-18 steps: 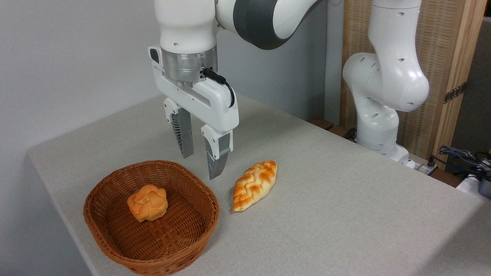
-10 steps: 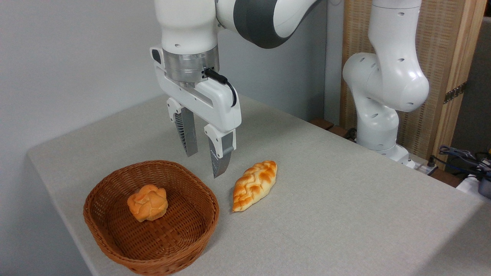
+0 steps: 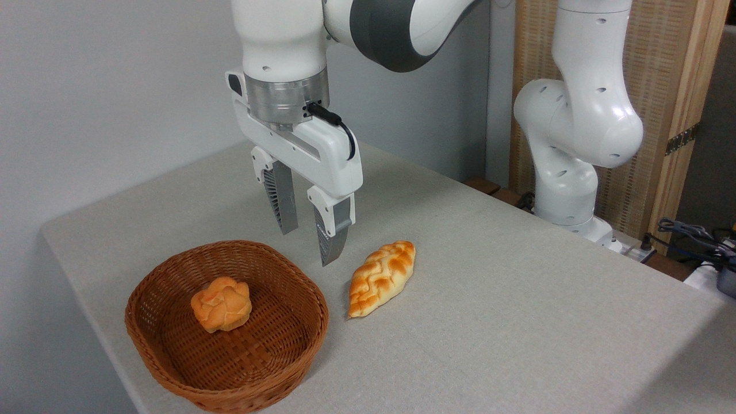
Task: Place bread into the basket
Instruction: 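Move the open gripper toward the braided bread roll beside the basket, then lower the gripper onto the braided roll and close on it, then lift the braided roll off the table with the gripper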
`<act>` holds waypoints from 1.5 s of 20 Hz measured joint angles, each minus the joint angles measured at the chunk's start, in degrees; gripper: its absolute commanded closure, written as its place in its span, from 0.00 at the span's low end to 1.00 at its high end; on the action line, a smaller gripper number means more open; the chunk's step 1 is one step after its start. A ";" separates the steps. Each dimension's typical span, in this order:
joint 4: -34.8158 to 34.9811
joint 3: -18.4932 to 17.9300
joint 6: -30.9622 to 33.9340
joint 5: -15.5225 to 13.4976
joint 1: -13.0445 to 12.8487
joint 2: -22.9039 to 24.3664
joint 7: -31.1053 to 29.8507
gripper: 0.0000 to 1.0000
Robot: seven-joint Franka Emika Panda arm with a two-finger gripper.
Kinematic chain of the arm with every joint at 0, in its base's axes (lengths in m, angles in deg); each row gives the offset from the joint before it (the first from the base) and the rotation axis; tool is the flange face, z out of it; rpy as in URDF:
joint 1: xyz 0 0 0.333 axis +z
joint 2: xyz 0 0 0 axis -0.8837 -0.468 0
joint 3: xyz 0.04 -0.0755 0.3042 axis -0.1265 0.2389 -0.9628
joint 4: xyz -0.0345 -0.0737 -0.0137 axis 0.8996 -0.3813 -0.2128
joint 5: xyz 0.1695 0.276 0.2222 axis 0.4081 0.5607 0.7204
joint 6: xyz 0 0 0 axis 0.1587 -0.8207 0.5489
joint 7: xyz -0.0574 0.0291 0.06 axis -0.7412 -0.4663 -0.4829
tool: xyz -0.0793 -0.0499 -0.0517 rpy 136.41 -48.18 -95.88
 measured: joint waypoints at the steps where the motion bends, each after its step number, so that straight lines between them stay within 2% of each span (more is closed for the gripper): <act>1: 0.00 0.00 0.11 0.00 0.00 0.00 0.00 0.00; 13: 0.22 0.00 6.94 0.00 0.00 -0.02 0.00 0.00; 17: 3.62 0.00 7.30 0.04 0.00 -0.09 0.00 0.00; 22: 8.91 -0.01 6.86 2.97 0.00 -0.04 0.00 0.00; 30: 13.25 0.12 6.06 3.27 -0.21 -0.91 0.00 0.00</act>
